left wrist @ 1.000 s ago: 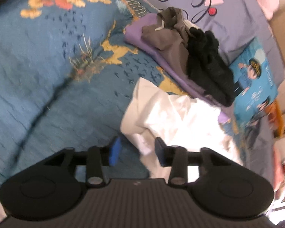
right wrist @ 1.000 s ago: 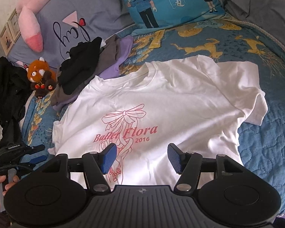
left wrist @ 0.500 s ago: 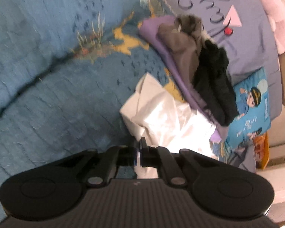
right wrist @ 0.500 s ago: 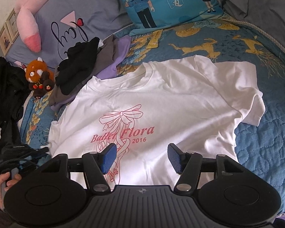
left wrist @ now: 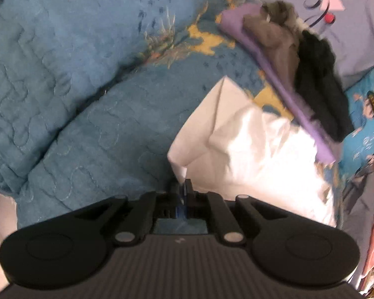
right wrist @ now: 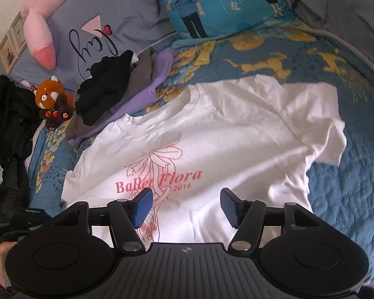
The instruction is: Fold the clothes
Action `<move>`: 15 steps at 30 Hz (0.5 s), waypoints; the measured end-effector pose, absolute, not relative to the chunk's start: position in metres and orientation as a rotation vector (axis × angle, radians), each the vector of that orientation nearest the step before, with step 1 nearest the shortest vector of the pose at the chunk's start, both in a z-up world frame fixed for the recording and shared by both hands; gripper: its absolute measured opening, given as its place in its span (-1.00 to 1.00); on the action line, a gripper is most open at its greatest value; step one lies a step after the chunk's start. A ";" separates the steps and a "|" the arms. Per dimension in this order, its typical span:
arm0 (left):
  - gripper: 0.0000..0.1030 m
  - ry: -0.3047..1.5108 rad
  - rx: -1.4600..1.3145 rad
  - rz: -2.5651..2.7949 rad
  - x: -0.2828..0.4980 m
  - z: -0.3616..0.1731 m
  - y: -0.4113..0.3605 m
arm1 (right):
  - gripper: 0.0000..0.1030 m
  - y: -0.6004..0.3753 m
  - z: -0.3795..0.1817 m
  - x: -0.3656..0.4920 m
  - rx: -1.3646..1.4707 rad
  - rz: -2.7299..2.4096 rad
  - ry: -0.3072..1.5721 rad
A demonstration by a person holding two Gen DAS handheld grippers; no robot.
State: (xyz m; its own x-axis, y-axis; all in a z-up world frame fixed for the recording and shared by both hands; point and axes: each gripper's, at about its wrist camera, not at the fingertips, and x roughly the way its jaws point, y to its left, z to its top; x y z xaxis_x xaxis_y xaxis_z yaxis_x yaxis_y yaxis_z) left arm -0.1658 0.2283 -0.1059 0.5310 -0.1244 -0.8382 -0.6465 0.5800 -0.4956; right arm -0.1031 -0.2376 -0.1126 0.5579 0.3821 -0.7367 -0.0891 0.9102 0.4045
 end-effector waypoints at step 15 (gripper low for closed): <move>-0.39 0.894 -0.859 0.330 -0.193 -0.069 0.246 | 0.21 0.049 -0.093 -0.013 -0.518 0.884 0.870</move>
State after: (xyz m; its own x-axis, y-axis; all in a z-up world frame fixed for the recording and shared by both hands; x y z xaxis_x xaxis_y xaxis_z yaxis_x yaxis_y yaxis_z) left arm -0.1928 0.2456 -0.0693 0.6049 -0.0874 -0.7915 -0.5809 0.6314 -0.5136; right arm -0.0130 0.0487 -0.0931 0.3396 0.4477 -0.8272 -0.8344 0.5493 -0.0453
